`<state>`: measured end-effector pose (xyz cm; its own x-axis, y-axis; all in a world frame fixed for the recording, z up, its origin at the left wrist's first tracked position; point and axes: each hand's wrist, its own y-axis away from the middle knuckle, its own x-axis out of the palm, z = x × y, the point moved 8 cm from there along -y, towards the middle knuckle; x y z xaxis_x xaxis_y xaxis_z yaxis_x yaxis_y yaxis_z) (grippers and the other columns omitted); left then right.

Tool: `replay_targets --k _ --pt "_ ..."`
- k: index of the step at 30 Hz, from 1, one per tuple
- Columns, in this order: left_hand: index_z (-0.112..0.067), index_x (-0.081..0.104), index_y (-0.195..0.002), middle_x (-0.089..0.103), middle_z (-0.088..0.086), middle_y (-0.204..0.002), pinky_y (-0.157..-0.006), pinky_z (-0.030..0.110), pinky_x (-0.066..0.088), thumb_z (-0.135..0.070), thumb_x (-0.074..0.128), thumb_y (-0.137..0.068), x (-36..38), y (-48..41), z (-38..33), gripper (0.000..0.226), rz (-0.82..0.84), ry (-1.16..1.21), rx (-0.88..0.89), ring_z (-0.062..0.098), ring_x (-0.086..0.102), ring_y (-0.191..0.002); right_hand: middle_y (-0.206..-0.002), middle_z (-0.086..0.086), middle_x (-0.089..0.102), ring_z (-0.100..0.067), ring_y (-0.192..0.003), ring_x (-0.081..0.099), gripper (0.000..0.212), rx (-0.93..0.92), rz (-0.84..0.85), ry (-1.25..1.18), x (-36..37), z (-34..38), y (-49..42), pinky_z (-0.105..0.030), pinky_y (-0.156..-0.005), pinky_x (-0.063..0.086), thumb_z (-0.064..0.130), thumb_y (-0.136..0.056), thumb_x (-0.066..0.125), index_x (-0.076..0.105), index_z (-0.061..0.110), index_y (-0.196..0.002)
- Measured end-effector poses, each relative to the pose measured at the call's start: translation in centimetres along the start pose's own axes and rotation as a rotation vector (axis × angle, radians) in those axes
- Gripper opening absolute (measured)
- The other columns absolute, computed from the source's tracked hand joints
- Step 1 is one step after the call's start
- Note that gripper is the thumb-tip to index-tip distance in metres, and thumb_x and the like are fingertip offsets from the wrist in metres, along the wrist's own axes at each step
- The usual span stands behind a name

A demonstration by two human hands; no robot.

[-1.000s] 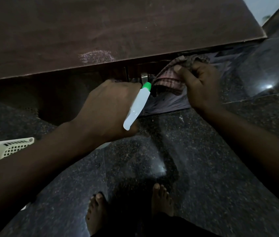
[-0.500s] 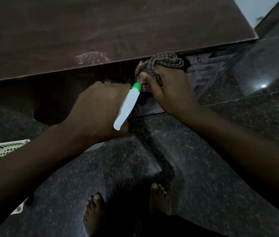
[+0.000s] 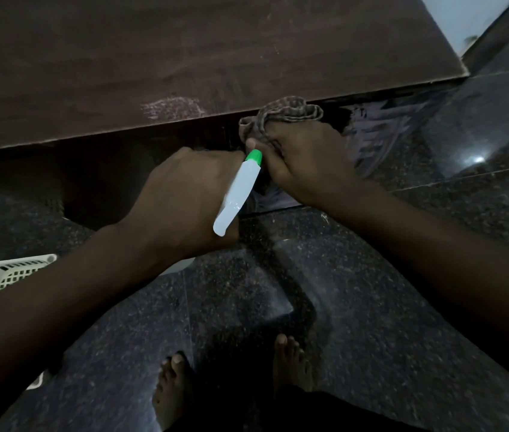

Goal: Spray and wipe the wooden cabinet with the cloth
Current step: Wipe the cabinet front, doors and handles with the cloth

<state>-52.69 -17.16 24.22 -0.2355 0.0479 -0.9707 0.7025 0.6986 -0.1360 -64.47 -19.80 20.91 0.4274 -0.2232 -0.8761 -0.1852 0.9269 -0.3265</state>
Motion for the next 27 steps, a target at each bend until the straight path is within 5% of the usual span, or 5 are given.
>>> replay_targets --k 4,10,18,27 --pt "-0.019 0.035 -0.072 0.042 -0.003 -0.063 -0.054 0.029 0.026 -0.013 0.055 -0.064 -0.2 -0.3 -0.3 0.022 -0.012 0.011 0.008 0.033 0.045 -0.054 -0.085 -0.009 0.069 -0.033 -0.08 0.064 0.03 0.017 -0.061 -0.007 -0.8 -2.0 1.2 -0.039 -0.061 0.046 0.038 -0.099 0.049 0.067 0.015 -0.096" --pt "-0.016 0.046 -0.077 0.05 -0.002 -0.066 -0.057 0.028 0.022 -0.018 0.05 -0.062 0.5 -0.9 -0.8 0.016 -0.003 0.006 0.013 0.03 0.048 -0.058 -0.062 -0.012 0.051 -0.025 -0.06 0.051 0.032 0.304 -0.181 -0.14 -2.6 -9.6 3.8 -0.046 -0.057 0.043 0.027 -0.094 0.059 0.053 0.011 -0.067" --pt "-0.018 0.038 -0.074 0.044 -0.005 -0.065 -0.058 0.029 0.026 -0.016 0.055 -0.063 1.1 -1.5 -1.7 0.02 0.017 0.013 0.018 0.031 0.046 -0.056 -0.056 -0.003 0.041 -0.024 -0.052 0.046 0.039 0.028 -0.108 -0.029 -1.7 -4.4 1.4 -0.039 -0.049 0.034 0.033 -0.096 0.057 0.038 0.02 -0.064" --pt "-0.018 0.038 -0.073 0.045 -0.004 -0.064 -0.054 0.029 0.02 -0.021 0.047 -0.064 0.9 -3.2 -3.2 0.012 -0.006 0.045 0.062 0.026 0.042 -0.055 -0.055 -0.012 0.046 -0.028 -0.054 0.05 0.038 0.246 -0.213 -0.07 -4.7 -11.5 4.0 -0.044 -0.051 0.041 0.026 -0.09 0.061 0.049 0.007 -0.059"
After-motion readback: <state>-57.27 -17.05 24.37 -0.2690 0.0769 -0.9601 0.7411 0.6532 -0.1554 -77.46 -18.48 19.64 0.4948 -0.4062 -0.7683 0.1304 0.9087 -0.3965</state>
